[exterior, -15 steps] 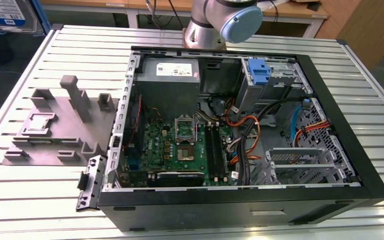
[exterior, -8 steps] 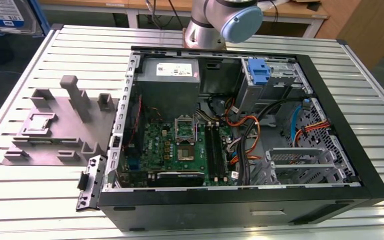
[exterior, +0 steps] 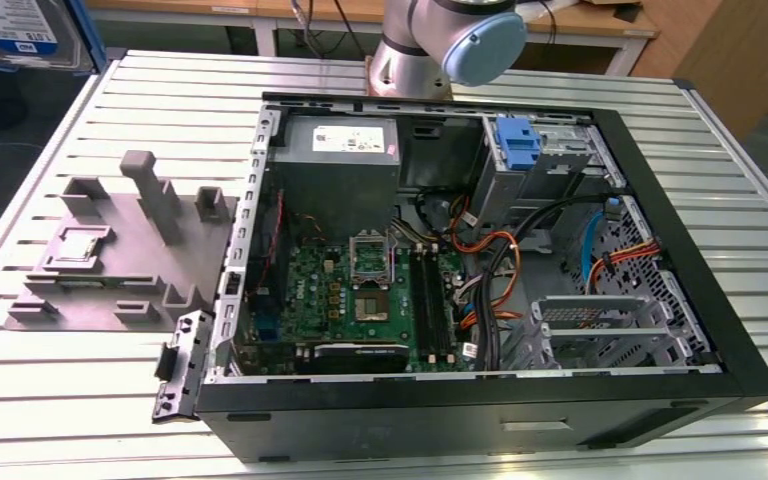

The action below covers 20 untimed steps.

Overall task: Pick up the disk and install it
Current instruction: 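Pick up the disk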

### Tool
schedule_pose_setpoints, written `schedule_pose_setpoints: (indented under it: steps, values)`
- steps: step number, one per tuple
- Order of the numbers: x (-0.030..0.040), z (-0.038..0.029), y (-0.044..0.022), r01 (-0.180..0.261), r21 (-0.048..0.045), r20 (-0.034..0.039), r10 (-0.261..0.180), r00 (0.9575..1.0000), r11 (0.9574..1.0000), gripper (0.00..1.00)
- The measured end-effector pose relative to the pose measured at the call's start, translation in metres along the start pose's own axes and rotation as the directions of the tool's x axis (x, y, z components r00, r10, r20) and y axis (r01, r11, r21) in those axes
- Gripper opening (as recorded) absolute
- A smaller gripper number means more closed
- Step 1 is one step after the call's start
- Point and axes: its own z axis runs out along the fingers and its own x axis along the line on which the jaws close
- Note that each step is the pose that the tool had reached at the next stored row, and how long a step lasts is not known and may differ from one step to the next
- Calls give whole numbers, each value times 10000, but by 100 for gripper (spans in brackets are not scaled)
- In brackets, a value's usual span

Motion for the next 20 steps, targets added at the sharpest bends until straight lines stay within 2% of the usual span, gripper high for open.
schedule_pose_setpoints:
  steps: [20]
  values:
    - [-1,0,-37,0,1,0,0,10000,10000,37]
